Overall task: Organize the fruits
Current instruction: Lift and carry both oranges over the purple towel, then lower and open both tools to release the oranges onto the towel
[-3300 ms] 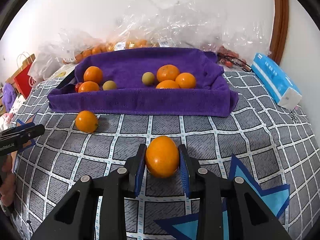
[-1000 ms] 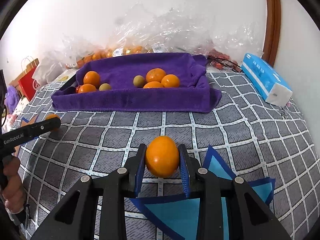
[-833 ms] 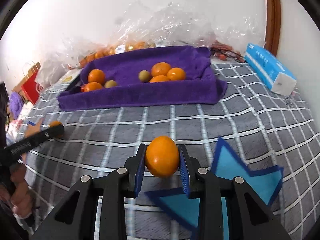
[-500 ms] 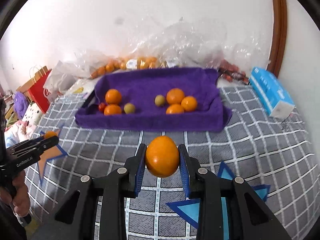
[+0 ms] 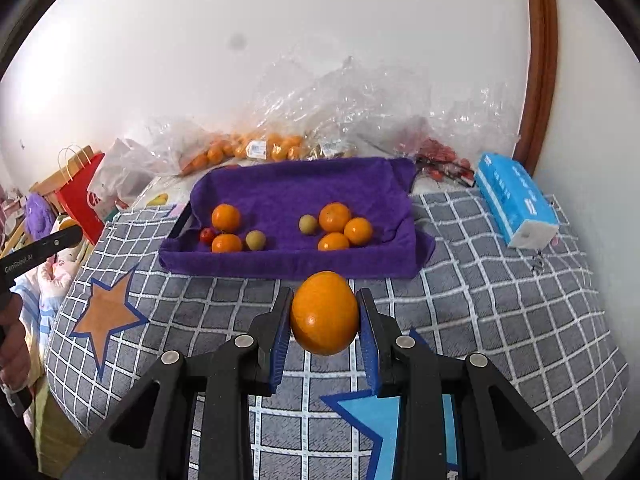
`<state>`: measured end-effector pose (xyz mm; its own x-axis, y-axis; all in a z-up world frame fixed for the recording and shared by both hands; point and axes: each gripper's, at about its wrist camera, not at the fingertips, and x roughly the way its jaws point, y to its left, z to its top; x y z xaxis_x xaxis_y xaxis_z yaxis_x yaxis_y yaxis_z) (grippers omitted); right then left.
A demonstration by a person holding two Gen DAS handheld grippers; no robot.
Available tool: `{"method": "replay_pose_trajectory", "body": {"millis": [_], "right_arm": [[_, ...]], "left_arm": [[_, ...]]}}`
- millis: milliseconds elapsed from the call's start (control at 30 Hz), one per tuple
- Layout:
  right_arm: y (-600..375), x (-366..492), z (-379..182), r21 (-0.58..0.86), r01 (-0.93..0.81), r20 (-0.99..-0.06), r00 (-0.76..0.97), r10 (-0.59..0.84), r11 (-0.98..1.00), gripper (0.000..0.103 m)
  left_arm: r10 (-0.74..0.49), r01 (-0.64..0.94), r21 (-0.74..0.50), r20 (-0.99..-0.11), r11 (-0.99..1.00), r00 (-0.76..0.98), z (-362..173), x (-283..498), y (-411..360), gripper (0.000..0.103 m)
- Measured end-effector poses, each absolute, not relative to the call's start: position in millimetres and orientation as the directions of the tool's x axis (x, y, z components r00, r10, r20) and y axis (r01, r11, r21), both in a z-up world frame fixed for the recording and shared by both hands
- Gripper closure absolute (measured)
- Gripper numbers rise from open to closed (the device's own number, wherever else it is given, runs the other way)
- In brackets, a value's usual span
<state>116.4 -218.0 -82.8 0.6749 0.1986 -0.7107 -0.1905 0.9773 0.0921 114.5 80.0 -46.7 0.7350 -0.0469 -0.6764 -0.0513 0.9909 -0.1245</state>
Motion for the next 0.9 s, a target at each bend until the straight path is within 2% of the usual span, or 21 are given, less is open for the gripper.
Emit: {"method": "replay_pose_trajectory", "body": {"millis": [233, 433, 533, 767, 900], "right_arm": [[-202, 145, -67, 0.093, -0.252, -0.685, 0.685, 0.246, 0.963, 0.072], [-194, 175, -60, 0.098, -0.278, -0.658, 0.703, 0.272, 0.956, 0.072], [-200, 192, -68, 0.135, -0.275, -0.650, 0.701, 0.295, 0.952, 0.072], [-224, 223, -99, 0.121, -0.202, -0.689, 0.688, 0.229, 0.972, 0.071], [-241, 238, -116, 0.134, -0.155, -0.703, 0.681, 0.205, 0.979, 0.071]], "left_arm": [[-0.073, -0.015, -0.120, -0.695, 0.993, 0.715, -58, 148, 65, 0.071], [-0.095, 0.009, -0.129, -0.677, 0.992, 0.730, -63, 174, 65, 0.071], [-0.111, 0.007, -0.153, -0.684, 0.988, 0.721, -73, 189, 66, 0.071], [-0.111, -0.012, -0.165, -0.713, 0.986, 0.692, -94, 209, 68, 0.071], [-0.138, -0.064, -0.238, -0.739, 0.969, 0.660, -109, 216, 81, 0.071]]}}
